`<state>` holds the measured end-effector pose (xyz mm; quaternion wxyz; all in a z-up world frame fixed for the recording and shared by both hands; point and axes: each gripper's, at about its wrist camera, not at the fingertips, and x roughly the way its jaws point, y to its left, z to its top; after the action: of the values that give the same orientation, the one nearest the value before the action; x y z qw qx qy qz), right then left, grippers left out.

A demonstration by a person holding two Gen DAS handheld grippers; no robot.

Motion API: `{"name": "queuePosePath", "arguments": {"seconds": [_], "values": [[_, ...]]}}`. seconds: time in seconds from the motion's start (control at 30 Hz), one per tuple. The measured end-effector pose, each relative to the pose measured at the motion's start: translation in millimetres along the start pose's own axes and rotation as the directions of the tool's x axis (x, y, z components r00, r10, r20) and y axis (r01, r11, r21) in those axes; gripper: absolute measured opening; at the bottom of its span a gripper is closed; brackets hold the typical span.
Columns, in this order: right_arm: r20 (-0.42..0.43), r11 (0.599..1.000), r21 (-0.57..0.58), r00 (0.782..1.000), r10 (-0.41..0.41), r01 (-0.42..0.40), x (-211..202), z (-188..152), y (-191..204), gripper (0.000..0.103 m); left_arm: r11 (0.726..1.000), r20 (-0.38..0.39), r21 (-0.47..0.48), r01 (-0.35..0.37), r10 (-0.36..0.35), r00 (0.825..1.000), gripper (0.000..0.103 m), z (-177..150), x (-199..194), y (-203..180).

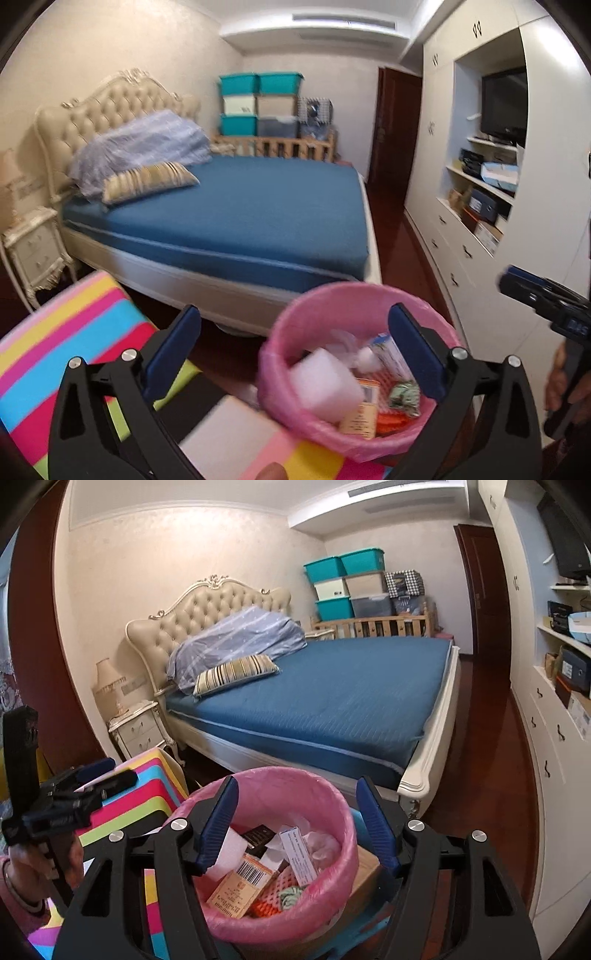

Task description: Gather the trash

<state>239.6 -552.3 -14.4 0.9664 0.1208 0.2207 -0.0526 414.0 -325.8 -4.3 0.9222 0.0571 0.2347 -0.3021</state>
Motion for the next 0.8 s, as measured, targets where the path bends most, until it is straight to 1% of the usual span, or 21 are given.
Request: {"name": "queuePosePath", "arguments": {"seconds": [0.03,0.07,0.13,0.17,0.3,0.43,0.53,0.63,0.7,0.8], "values": [[0.006,1.0,-0.009,1.0,-0.004,0.004,-7,2,4,0.066,1.0,0.015,0.005,-0.011,0.011,1.0,0.098,2,-7,2],[0.017,1.0,-0.02,1.0,-0.014,0.014,-18,4,10,0.073,0.999,0.039,0.014,-0.029,0.028,0.999,0.098,5,-18,4],[0.043,0.999,-0.03,0.999,-0.027,0.028,-33,11,23,0.082,0.998,0.078,0.02,-0.053,0.051,0.996,0.098,10,-38,8],[0.063,0.999,-0.036,0.998,-0.031,0.033,-45,15,30,0.085,0.998,0.101,0.017,-0.065,0.063,0.993,0.098,13,-51,11],[0.095,0.996,-0.067,0.994,-0.054,0.061,-78,28,55,0.085,0.995,0.167,0.01,-0.095,0.092,0.982,0.098,23,-97,15],[0.094,0.994,-0.088,0.994,-0.055,0.063,-105,29,79,0.085,0.997,0.207,0.005,-0.079,0.076,0.975,0.099,26,-137,21],[0.068,0.989,-0.128,0.995,-0.072,0.08,-117,24,98,0.085,0.998,0.216,0.002,-0.069,0.067,0.974,0.099,22,-163,24],[0.043,0.982,-0.161,0.995,-0.092,0.098,-127,12,116,0.085,0.996,0.216,0.006,-0.092,0.088,0.972,0.099,12,-185,25],[0.025,0.983,-0.16,0.995,-0.092,0.095,-130,5,123,0.085,0.995,0.213,0.03,-0.099,0.09,0.973,0.099,3,-194,22],[-0.011,0.985,-0.14,0.995,-0.101,0.099,-133,-8,130,0.085,0.992,0.184,0.072,-0.1,0.085,0.979,0.099,-13,-202,16]]}}
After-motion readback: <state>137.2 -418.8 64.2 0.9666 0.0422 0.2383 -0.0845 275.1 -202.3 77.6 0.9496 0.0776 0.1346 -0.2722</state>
